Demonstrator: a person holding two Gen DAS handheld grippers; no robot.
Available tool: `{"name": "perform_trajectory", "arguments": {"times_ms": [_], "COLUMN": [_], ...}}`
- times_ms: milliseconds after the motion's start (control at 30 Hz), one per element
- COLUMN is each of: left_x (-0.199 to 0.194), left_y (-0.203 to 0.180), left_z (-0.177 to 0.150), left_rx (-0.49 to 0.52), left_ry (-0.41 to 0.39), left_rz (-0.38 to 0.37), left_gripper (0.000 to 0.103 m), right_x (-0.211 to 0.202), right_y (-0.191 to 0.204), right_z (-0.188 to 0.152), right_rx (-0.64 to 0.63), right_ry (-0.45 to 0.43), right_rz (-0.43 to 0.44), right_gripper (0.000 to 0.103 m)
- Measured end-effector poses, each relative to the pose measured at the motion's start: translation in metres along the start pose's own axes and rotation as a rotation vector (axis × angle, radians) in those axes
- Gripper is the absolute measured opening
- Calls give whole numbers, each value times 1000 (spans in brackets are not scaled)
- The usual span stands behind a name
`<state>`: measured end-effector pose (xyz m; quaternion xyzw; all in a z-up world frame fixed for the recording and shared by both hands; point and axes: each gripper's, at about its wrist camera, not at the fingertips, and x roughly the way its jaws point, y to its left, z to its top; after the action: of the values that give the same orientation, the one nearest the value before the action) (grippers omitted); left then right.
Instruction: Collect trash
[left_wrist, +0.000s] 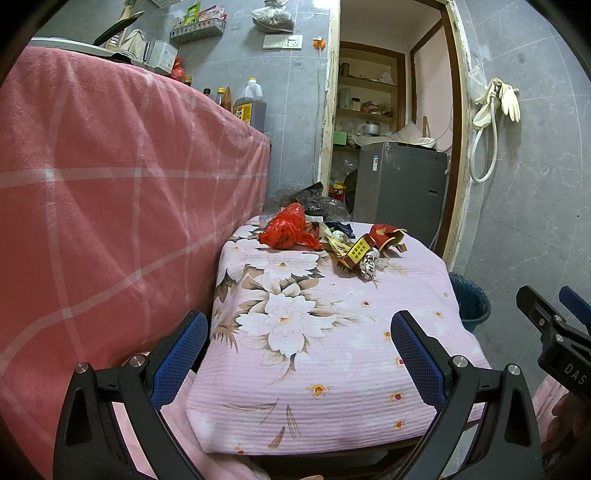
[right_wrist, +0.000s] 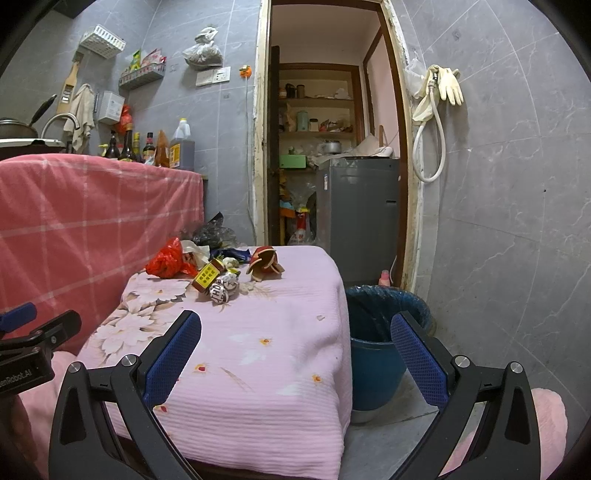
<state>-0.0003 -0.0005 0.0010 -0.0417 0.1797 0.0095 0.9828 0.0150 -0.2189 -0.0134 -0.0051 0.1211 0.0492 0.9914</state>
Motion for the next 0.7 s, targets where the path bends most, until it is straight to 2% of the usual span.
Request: {"name": "perform_trajectory", "arguments": {"times_ms": [700], "left_x": [1], "left_y": [1], "left_z": [0], "left_rx": [-2], "left_ry": [2], "left_rz": [-2], "left_gripper": [97], "right_x": [-1], "right_y": [1], "right_z": [1], "right_rx": [2], "right_ry": [-2], "right_rz": [0], "right_gripper": [103]}}
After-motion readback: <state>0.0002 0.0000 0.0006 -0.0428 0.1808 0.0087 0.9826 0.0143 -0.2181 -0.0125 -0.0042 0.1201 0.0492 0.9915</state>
